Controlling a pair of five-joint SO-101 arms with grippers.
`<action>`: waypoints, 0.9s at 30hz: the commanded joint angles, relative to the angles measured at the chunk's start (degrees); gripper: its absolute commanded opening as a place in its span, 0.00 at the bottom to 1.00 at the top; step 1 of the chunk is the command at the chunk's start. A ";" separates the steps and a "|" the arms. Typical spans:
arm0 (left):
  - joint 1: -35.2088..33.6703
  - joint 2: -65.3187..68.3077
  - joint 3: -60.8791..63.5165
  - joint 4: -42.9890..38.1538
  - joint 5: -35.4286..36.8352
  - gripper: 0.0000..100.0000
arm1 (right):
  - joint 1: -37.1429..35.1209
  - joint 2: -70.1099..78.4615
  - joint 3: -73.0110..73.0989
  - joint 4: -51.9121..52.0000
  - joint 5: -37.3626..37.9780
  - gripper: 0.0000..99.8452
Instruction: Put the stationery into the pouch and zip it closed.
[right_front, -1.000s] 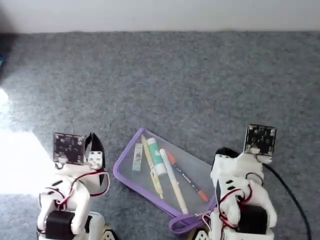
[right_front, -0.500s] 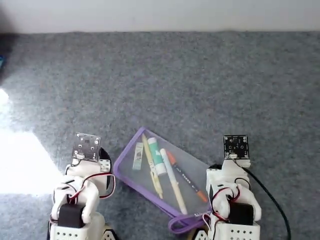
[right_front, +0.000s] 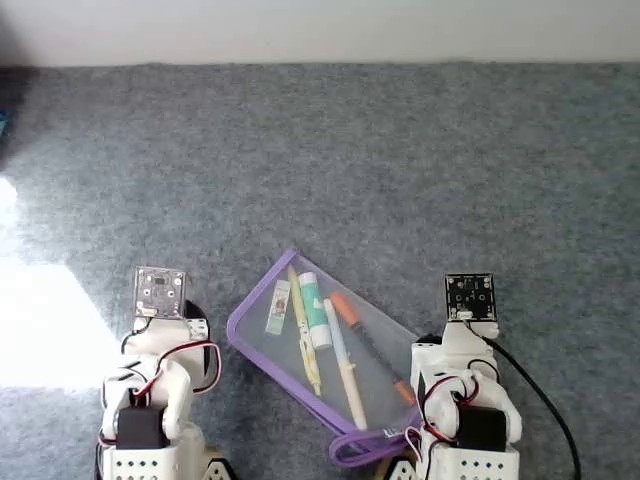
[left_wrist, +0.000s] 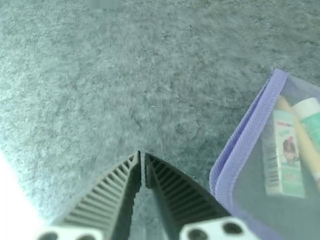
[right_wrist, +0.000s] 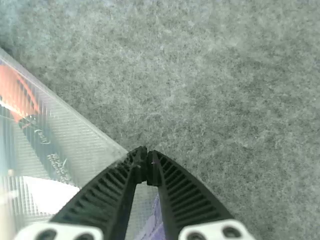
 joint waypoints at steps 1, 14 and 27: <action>-0.44 -0.70 -0.57 2.81 -0.44 0.01 | -0.48 0.48 1.05 2.15 0.53 0.01; -0.44 -0.70 -0.57 8.88 -0.44 0.01 | -0.57 0.48 1.05 2.15 0.53 0.01; -4.04 -0.70 -0.57 8.79 -0.44 0.01 | -0.57 0.48 1.05 2.15 0.53 0.01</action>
